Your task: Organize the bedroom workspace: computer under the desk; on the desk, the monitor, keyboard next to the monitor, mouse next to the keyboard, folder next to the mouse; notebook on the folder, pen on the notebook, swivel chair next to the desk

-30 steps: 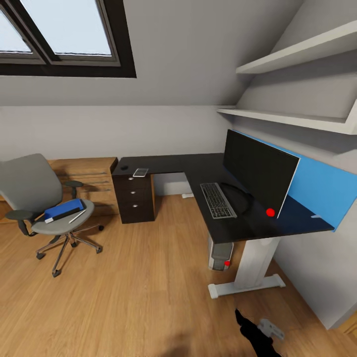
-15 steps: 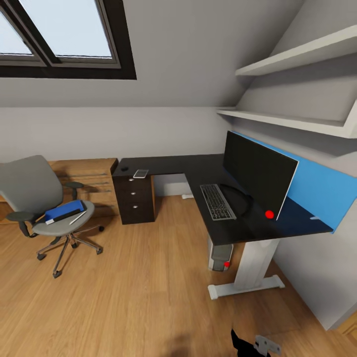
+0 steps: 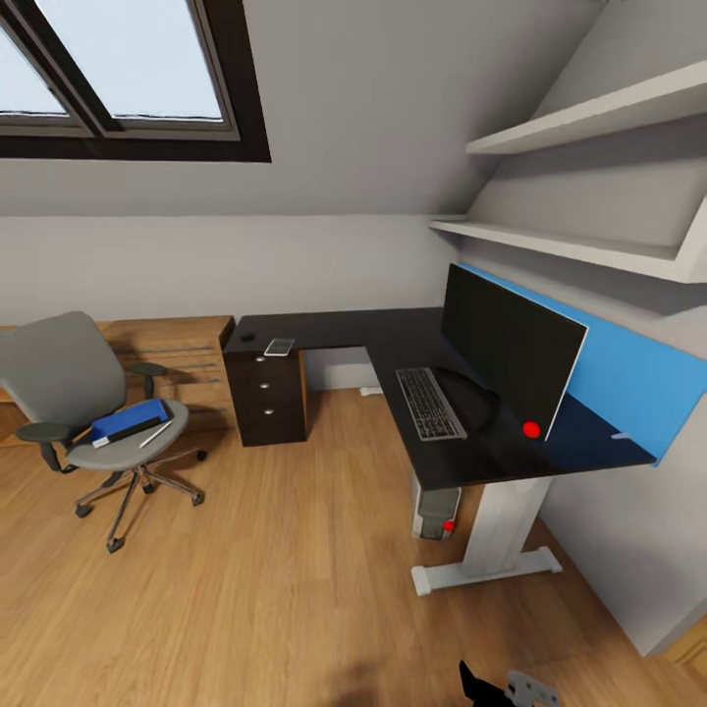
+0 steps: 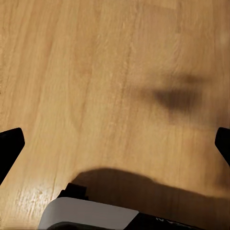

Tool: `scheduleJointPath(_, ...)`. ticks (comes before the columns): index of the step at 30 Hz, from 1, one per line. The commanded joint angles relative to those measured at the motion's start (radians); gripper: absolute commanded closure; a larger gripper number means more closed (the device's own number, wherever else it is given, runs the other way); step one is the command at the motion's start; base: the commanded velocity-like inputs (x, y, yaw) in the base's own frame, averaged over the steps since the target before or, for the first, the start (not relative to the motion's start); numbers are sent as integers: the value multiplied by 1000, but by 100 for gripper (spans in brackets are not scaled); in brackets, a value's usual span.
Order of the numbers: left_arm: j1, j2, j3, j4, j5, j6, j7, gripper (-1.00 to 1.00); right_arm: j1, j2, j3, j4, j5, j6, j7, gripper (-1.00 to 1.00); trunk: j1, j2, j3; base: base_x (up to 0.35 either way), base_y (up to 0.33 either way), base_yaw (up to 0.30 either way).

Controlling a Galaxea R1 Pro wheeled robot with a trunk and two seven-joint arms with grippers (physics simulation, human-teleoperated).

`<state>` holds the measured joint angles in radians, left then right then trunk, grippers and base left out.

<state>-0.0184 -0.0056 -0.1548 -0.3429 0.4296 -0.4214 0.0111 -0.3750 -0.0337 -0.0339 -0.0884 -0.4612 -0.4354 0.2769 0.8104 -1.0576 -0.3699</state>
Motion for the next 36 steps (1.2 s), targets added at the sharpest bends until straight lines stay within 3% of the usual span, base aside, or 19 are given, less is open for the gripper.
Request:
scheduleJointPath(1,-1,1,-8,1,11,-3,1,-100,-1,0,-3,3,-8,-2,10,-100,-4,7,2,0,0,0)
scheduleJointPath(12,-1,10,-5,-1,21,54,1,-100,-1,0,-2,7,-7,-3,10,-100,-46,84,37,0,0,0)
scheduleJointPath(30,-1,14,-5,-1,34,57,0,-100,-1,9,-7,6,-14,-3,7,-100,-115,210,93,0,0,11)
scheduleJointPath(36,-1,14,-5,-1,34,56,0,-100,-1,9,-6,6,-13,-3,-21,-100,-138,252,107,0,0,101)
